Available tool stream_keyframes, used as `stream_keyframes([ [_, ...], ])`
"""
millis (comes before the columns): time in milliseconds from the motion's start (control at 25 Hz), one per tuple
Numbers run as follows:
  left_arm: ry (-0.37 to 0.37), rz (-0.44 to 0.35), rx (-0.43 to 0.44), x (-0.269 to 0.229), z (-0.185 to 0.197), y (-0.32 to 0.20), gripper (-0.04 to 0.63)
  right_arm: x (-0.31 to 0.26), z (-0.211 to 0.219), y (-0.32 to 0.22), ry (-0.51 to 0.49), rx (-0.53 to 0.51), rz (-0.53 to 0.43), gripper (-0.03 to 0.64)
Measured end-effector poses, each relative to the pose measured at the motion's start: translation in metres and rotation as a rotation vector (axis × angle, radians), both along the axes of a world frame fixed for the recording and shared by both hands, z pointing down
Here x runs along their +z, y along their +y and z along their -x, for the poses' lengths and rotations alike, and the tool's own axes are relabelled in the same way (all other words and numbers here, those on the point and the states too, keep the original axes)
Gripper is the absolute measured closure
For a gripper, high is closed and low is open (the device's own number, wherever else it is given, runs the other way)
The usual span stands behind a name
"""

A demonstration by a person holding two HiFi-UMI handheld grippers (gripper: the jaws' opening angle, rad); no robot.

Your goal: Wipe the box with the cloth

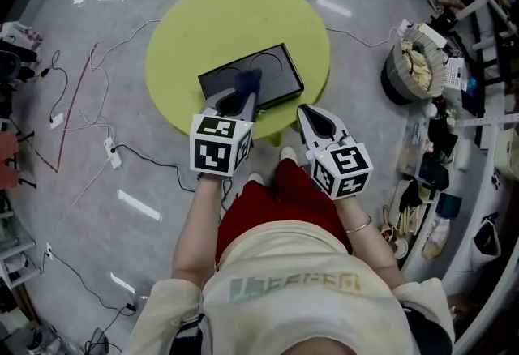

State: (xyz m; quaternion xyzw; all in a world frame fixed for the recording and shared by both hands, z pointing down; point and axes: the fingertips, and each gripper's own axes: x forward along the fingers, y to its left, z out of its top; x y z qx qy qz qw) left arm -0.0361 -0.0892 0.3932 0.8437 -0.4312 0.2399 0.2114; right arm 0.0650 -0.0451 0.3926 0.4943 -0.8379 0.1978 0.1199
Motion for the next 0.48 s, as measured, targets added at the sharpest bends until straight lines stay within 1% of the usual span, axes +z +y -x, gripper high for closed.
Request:
stream_keyframes([
  [160,0.061,0.027,0.045,0.004,-0.059,-0.017,0.531,0.006,-0.039,-0.015,-0.008,0.026,0.012,0.578],
  [320,0.115,0.062,0.08,0.011,-0.114,-0.031,0.531,0.017,-0.071,-0.025,-0.011,0.029,0.036,0.578],
  [400,0.12,0.075,0.077,0.019,-0.131,-0.039,0.531,0.02,-0.081,-0.031,-0.011,0.027,0.046,0.578],
  [480,0.112,0.096,0.059,0.032,-0.14,-0.045,0.531,0.023,-0.089,-0.037,-0.012,0.023,0.056,0.578],
])
